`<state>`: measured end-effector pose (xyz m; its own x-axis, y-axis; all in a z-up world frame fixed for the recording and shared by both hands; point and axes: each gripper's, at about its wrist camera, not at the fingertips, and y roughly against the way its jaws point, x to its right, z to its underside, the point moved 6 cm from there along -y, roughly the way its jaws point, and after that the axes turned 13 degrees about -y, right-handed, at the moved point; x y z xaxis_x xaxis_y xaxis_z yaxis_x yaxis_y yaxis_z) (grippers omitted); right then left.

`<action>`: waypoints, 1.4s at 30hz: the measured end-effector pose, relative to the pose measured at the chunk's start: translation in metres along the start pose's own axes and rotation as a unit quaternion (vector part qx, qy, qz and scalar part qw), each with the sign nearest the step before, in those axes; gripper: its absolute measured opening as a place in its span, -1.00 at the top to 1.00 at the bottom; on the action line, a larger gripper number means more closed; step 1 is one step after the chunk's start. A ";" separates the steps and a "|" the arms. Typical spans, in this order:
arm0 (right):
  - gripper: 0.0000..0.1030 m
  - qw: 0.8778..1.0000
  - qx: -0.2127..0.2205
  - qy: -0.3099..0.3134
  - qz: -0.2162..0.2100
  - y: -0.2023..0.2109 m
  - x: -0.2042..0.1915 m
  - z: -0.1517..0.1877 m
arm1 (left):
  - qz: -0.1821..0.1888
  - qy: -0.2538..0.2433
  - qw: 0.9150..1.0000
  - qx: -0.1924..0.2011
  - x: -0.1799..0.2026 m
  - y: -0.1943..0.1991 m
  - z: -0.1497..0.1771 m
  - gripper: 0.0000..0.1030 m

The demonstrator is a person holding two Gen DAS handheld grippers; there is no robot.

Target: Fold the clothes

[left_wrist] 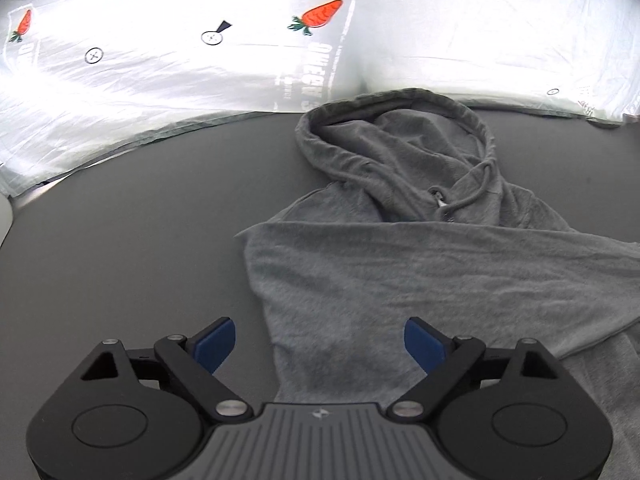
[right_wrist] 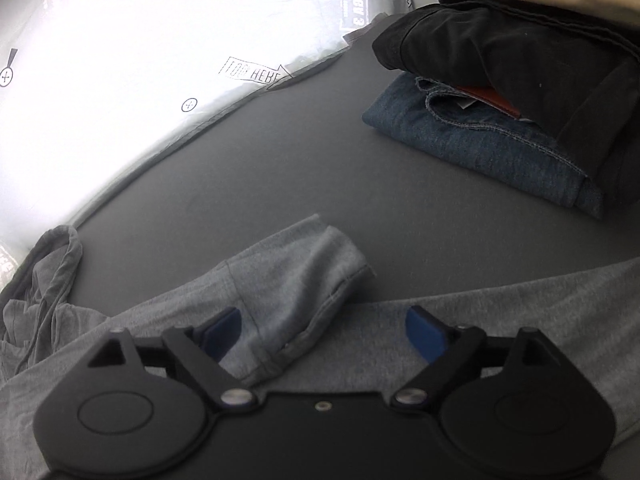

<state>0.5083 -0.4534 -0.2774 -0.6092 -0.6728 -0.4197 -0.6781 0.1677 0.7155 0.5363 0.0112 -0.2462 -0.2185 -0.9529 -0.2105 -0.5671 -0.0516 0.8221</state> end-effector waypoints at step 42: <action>0.76 0.895 0.108 0.398 -0.167 0.108 -0.245 0.096 | -0.032 0.049 0.998 -0.028 -0.025 -0.015 0.010 -1.00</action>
<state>0.5450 -0.2010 -0.1512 0.0705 -0.9975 0.0022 -0.8845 -0.0615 0.4625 0.5426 0.0390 -0.2589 -0.1034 -0.9718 -0.2121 -0.5319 -0.1262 0.8373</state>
